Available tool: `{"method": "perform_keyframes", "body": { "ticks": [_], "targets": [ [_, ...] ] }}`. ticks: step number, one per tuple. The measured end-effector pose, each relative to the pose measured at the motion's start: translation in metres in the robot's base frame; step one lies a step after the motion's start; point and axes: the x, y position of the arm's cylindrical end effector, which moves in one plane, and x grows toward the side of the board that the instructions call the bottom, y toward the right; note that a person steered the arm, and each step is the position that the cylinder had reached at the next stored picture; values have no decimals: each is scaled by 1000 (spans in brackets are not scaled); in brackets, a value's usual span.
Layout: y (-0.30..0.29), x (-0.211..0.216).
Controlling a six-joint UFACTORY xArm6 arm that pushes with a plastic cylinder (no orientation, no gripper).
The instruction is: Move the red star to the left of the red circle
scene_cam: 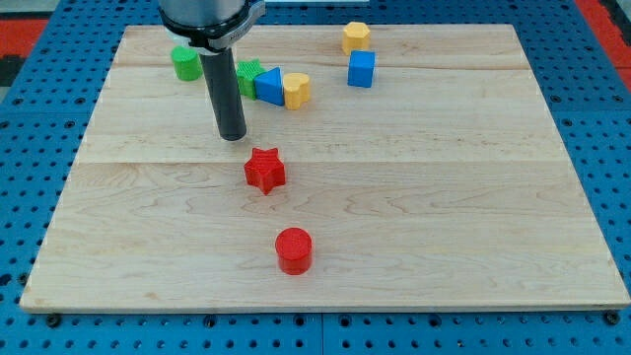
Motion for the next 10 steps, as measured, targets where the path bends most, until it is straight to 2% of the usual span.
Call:
{"method": "perform_keyframes", "body": {
  "ticks": [1,2,3,5,7,10],
  "targets": [
    [4,0],
    [33,14],
    [63,45],
    [73,85],
    [48,83],
    [41,72]
  ]
}}
